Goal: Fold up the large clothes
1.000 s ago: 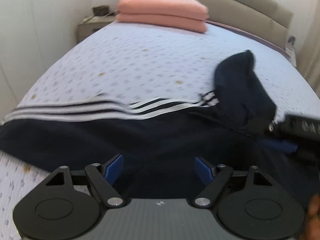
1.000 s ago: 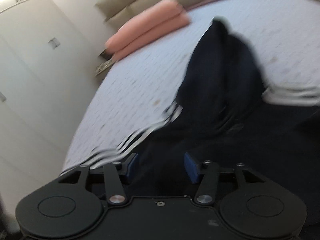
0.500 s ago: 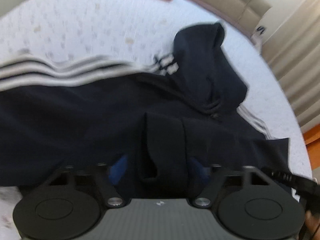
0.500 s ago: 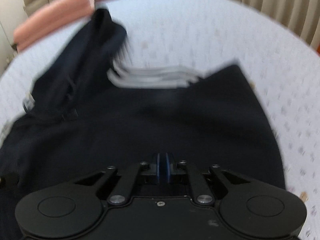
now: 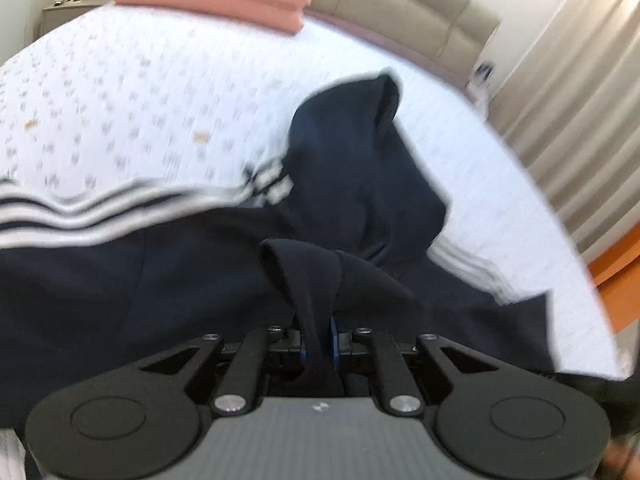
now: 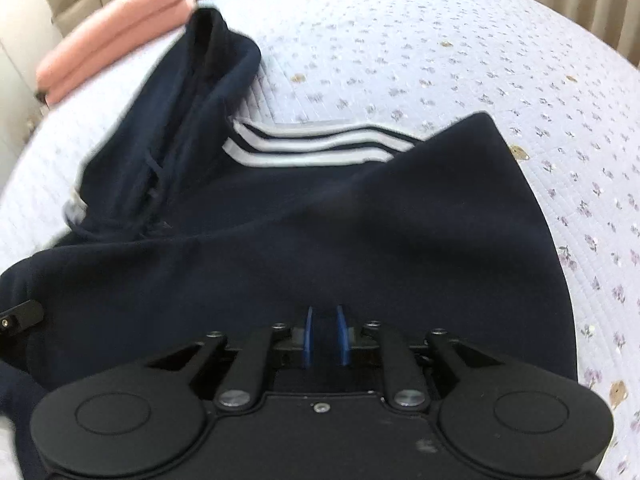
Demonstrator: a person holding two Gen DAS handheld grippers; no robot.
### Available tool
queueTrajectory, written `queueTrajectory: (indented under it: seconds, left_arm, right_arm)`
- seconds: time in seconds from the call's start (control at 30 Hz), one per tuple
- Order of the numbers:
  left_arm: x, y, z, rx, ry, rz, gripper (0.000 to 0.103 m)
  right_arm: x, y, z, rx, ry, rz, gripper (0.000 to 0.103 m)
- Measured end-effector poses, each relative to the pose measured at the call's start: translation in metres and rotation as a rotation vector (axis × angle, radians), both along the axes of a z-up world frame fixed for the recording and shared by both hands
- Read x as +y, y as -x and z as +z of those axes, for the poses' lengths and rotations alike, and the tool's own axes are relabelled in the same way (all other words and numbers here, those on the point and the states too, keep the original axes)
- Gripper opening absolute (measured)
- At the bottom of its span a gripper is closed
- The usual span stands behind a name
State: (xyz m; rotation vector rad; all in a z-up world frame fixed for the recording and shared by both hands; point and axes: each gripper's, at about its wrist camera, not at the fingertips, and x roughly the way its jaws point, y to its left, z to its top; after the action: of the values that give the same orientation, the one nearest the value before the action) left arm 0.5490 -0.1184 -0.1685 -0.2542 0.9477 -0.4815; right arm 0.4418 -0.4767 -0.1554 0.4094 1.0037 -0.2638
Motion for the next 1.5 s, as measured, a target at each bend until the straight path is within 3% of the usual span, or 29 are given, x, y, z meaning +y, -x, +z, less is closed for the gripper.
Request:
queueTrajectory:
  seconds: [0.07,0.17,0.3,0.37,0.43,0.53,0.67,0.77,0.83,0.93,0.97,1.03,1.1,1.23,1.3,1.37,1.5]
  left_arm:
    - [0.013,0.001,0.018,-0.038,0.018,0.023,0.012]
    - [0.044,0.004,0.036,-0.093,-0.017,0.102,0.012]
    - [0.085,-0.003,0.019,-0.052,-0.13,0.209,0.015]
    - [0.089,-0.006,-0.004,-0.01,-0.216,0.231,0.03]
    - [0.09,-0.008,-0.028,0.028,-0.311,0.239,0.047]
    - [0.093,0.005,-0.02,-0.044,-0.321,0.256,0.048]
    - [0.086,0.023,0.019,-0.194,-0.363,0.33,0.05]
    - [0.068,0.02,0.033,-0.192,-0.256,0.223,0.051]
    - [0.054,0.008,0.017,-0.082,-0.143,0.126,0.05]
    - [0.05,-0.01,-0.021,0.102,-0.026,0.135,0.038]
    - [0.048,-0.015,-0.03,0.126,-0.042,0.135,0.038]
    - [0.041,-0.018,-0.047,0.144,-0.128,0.129,0.022]
    - [0.041,-0.014,-0.05,0.108,-0.154,0.118,0.019]
    - [0.072,-0.017,-0.05,0.184,-0.008,0.143,0.019]
    - [0.083,-0.015,-0.046,0.209,0.046,0.182,0.02]
    - [0.098,-0.003,-0.036,0.191,0.052,0.217,0.023]
    - [0.154,0.018,-0.021,0.228,0.102,0.28,0.023]
  right_arm:
    - [0.003,0.005,0.017,-0.028,0.005,0.001,0.02]
    - [0.011,0.005,0.028,-0.049,0.009,0.012,0.02]
    - [0.027,-0.01,0.007,-0.003,0.024,0.05,0.02]
    - [0.037,-0.018,-0.015,0.065,0.044,0.069,0.02]
    - [0.049,-0.017,-0.018,0.064,0.107,0.091,0.02]
    - [0.058,-0.021,-0.008,0.08,0.166,0.151,0.02]
    - [0.071,-0.019,0.028,-0.03,0.22,0.228,0.02]
    - [0.091,-0.025,0.041,-0.089,0.206,0.275,0.022]
    - [0.105,-0.033,0.031,-0.066,0.176,0.31,0.022]
    - [0.13,-0.043,0.002,0.035,0.232,0.36,0.022]
    - [0.132,-0.045,-0.008,0.082,0.226,0.359,0.022]
    - [0.129,-0.044,-0.016,0.086,0.196,0.326,0.024]
    - [0.125,-0.048,-0.015,0.108,0.168,0.307,0.024]
    - [0.122,-0.055,-0.013,0.147,0.167,0.3,0.025]
    - [0.124,-0.057,-0.012,0.157,0.195,0.308,0.033]
    - [0.124,-0.057,-0.014,0.163,0.221,0.308,0.042]
    - [0.122,-0.054,-0.014,0.173,0.306,0.308,0.077]
